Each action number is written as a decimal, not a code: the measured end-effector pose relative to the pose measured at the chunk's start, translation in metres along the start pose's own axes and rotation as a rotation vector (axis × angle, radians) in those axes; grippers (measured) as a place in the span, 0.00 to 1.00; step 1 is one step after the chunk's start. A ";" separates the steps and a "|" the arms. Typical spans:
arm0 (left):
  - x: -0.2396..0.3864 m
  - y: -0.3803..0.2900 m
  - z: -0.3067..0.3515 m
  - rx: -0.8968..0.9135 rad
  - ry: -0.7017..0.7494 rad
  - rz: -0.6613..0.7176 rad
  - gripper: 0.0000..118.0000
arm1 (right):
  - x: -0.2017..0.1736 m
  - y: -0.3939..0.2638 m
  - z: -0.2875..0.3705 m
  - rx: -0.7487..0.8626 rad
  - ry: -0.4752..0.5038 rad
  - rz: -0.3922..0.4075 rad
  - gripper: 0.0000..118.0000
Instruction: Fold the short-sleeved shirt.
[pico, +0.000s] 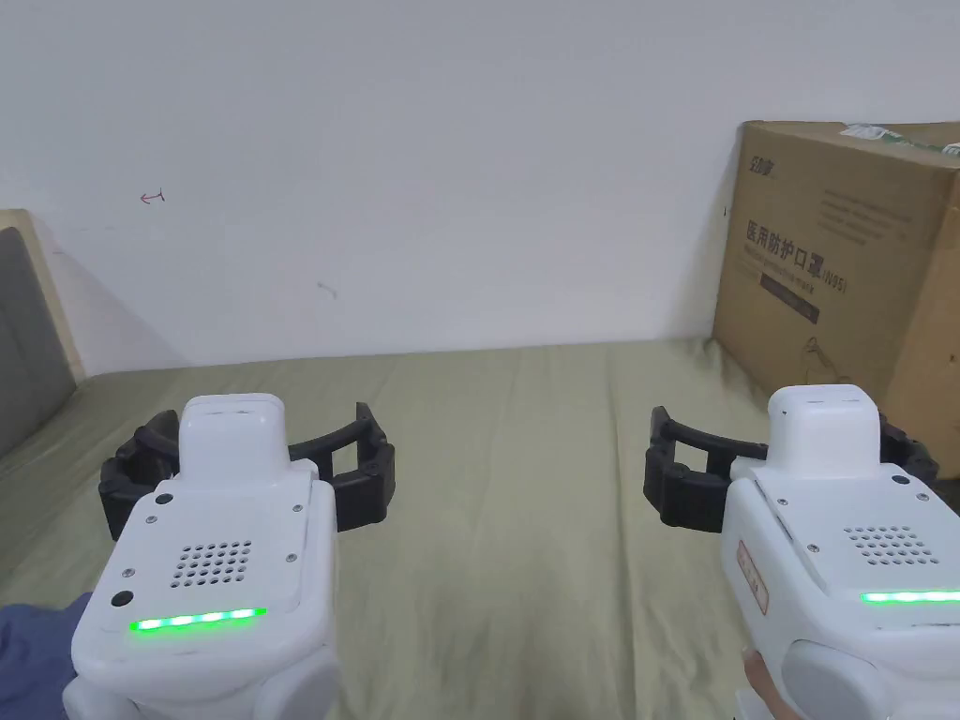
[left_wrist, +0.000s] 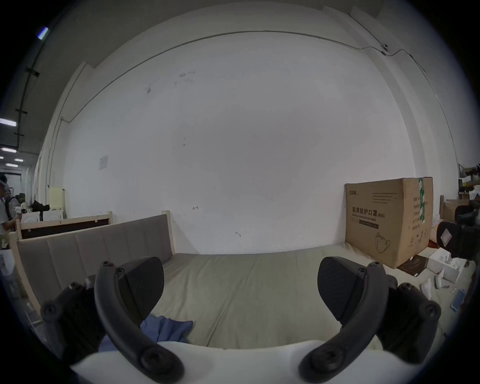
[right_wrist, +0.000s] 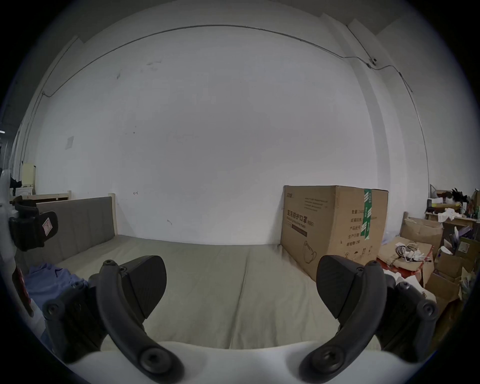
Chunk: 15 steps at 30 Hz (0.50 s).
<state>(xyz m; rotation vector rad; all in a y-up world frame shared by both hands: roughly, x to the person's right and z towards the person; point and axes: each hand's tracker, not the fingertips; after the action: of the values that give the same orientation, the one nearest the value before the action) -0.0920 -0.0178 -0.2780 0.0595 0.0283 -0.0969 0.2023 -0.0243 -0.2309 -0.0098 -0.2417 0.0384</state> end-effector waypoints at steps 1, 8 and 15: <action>0.000 0.000 0.000 0.004 -0.004 -0.013 0.99 | 0.001 0.000 0.000 -0.001 -0.005 -0.006 0.97; 0.004 0.002 0.003 -0.006 -0.015 -0.025 0.99 | 0.009 -0.001 -0.003 -0.023 -0.033 -0.071 0.97; 0.010 0.002 0.001 -0.014 -0.044 -0.038 0.99 | 0.009 -0.001 -0.004 -0.025 -0.031 -0.057 0.97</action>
<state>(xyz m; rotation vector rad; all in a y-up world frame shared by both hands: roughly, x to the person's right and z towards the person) -0.0819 -0.0167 -0.2767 0.0424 -0.0135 -0.1357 0.2123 -0.0249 -0.2321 -0.0271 -0.2737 -0.0208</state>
